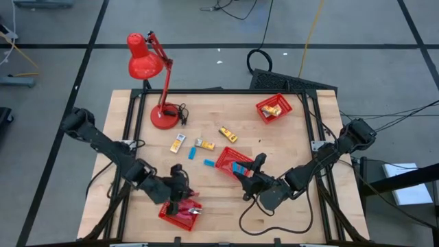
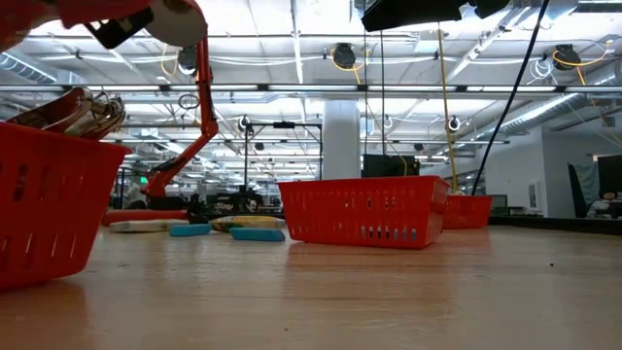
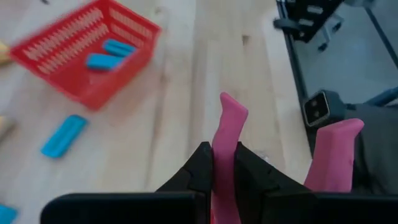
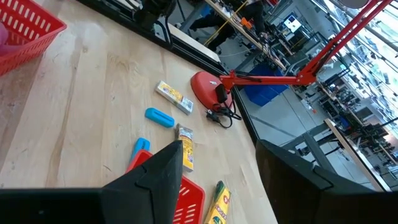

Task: Pick & Place School Supplies
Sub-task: Put the pink hole puncher into the bottom red bin

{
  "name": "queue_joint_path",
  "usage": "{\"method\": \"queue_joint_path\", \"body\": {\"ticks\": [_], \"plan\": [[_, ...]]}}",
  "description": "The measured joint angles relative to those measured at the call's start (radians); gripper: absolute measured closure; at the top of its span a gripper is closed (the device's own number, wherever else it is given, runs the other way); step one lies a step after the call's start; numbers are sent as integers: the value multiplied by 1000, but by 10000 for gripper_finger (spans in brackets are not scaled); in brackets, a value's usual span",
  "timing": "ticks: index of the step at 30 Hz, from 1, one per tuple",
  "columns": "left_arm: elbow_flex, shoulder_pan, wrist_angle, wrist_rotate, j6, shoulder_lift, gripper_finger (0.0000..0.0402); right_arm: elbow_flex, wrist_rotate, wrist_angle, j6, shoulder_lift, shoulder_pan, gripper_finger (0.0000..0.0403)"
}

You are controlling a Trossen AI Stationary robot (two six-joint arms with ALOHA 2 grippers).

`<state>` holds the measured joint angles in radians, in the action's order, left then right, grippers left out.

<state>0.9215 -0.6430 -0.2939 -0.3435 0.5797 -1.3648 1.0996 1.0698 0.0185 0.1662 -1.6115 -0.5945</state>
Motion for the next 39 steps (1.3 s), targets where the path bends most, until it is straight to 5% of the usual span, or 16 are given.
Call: {"method": "queue_joint_path", "body": {"ticks": [9,24,39], "plan": [[-2,-45,80,-10,51,-150,367,0,-1,7,-3,0,0,209],[-72,-135,156,-158,177,-169,367,0,-2,7,-8,0,-1,209],[-235,-158,319,-182,277,-169,364,0,-2,11,-9,0,-1,209]]}}
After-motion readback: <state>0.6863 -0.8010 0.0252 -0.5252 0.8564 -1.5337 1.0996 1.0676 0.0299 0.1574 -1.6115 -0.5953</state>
